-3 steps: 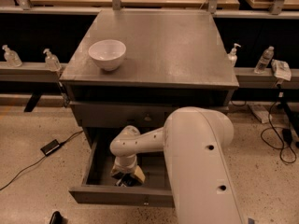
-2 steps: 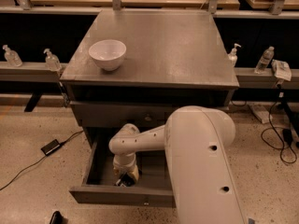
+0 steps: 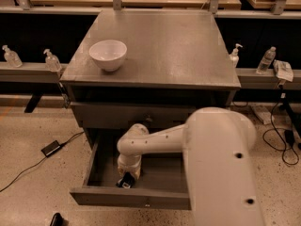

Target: Pick rxbar blueberry from middle drawer and place on counter

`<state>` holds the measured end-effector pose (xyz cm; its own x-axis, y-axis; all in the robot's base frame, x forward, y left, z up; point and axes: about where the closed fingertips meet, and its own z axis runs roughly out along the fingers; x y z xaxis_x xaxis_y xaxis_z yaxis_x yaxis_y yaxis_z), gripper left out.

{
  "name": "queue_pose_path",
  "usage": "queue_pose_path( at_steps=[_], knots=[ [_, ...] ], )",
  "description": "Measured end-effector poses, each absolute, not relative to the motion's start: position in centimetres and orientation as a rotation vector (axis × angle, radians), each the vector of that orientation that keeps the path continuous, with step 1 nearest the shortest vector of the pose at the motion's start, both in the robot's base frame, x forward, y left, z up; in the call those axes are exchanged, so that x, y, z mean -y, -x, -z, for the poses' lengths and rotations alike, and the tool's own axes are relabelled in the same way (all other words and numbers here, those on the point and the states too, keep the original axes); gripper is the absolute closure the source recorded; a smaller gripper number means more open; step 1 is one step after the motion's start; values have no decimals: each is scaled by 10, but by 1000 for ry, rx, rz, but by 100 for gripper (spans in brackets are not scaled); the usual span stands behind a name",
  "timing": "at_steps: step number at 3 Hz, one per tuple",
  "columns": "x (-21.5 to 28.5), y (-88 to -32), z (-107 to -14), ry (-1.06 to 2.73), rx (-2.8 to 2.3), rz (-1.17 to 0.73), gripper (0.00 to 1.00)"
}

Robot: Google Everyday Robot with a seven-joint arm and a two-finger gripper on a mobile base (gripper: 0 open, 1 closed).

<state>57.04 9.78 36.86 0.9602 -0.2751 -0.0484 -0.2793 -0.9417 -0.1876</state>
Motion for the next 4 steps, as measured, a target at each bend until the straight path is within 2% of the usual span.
queue_pose_path(
  at_steps=[1,2,3,4],
  knots=[
    [-83,-570,-426,2730,-417,130,100],
    [-42,-556,-488,2550,-448,276,100],
    [-14,-542,-511,2445,-481,297,100],
    [-5,-533,-538,2308,-535,225,100]
  ],
)
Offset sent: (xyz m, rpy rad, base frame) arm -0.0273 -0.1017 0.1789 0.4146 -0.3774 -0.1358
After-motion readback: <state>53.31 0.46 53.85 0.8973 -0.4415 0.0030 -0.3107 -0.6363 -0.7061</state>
